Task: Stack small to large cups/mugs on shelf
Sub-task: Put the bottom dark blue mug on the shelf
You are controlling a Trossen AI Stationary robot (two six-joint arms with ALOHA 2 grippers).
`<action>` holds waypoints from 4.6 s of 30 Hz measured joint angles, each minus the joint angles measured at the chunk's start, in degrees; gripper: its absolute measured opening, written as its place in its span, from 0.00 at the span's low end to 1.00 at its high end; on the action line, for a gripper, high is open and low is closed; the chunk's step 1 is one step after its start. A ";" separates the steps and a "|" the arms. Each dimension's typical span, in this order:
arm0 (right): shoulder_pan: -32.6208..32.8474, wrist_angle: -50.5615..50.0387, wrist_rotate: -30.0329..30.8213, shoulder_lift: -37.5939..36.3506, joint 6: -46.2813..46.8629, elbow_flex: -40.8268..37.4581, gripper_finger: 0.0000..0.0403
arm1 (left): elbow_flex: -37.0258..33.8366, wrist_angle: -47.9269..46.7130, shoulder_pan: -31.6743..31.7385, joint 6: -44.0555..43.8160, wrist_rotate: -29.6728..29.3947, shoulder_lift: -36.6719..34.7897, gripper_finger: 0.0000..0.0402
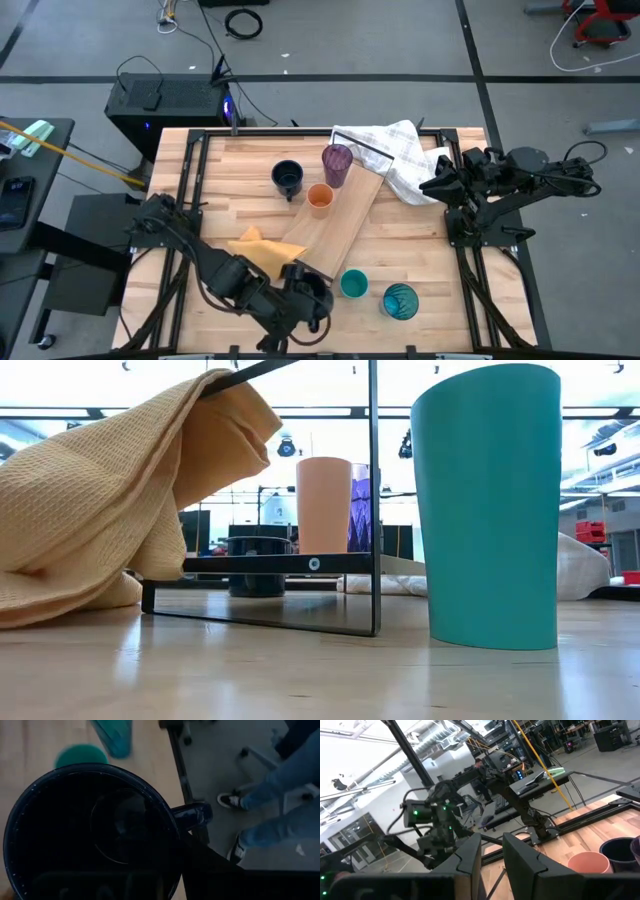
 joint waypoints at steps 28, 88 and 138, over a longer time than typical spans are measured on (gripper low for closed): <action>0.00 -2.14 0.00 0.00 -0.04 0.00 0.22 | 6.60 4.12 13.82 12.66 -2.24 -0.04 0.08; 0.00 -2.49 0.00 -0.01 -0.02 0.01 0.22 | 5.24 -22.19 22.89 -21.41 -3.16 -0.42 0.08; 0.02 -2.40 -0.05 -0.07 0.40 0.02 0.22 | 5.17 -22.32 22.00 -22.28 -0.99 7.75 0.08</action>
